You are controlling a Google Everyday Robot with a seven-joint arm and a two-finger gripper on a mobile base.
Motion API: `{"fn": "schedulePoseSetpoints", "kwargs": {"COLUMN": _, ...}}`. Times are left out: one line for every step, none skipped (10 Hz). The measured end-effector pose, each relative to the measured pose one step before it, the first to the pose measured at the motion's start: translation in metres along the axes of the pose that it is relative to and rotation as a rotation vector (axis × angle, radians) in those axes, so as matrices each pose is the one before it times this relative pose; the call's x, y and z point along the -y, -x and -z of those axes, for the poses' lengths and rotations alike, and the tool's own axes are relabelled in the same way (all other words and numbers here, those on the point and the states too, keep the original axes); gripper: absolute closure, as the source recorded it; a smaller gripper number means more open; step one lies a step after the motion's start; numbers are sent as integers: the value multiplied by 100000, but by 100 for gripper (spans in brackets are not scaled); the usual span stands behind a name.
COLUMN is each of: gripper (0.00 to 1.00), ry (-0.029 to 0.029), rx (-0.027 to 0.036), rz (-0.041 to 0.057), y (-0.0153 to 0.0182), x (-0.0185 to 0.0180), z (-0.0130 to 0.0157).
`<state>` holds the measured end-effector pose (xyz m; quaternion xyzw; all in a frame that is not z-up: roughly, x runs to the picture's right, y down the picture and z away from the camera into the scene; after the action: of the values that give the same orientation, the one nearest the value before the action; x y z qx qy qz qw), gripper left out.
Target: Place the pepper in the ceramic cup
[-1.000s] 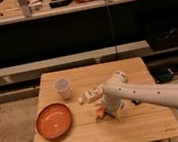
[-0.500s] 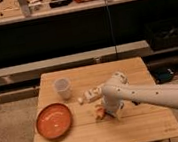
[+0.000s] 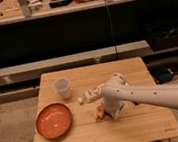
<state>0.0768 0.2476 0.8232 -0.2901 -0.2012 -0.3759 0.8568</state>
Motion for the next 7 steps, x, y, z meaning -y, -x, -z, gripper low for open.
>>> {"fn": "schedulePoseSetpoints", "kwargs": {"gripper": 59, "ry": 227, "rx": 90, "rz": -14, "y": 30, "x": 11, "z": -105}}
{"fn": "schedulePoseSetpoints", "kwargs": {"gripper": 72, "ry": 112, "rx": -38, "rz": 159, "y": 29, "x": 59, "z": -200}}
{"fn": "schedulePoseSetpoints", "kwargs": {"gripper": 82, "ry": 48, "rx": 5, "rz": 67, "y": 35, "x": -2, "z": -12}}
{"fn": "schedulePoseSetpoints", "kwargs": {"gripper": 90, "ry": 87, "rx": 77, "rz": -53, "y": 17, "x": -39, "z": 31}}
{"fn": "schedulePoseSetpoints", "kwargs": {"gripper": 97, "ry": 35, "rx": 103, "rz": 5, "y": 39, "x": -17, "z": 57}}
{"fn": "schedulePoseSetpoints", "kwargs": {"gripper": 97, "ry": -2, "rx": 8, "rz": 31, "y": 4, "x": 7, "z": 4}}
{"fn": "schedulePoseSetpoints", "kwargs": {"gripper": 97, "ry": 16, "rx": 20, "rz": 12, "y": 5, "x": -6, "z": -9}}
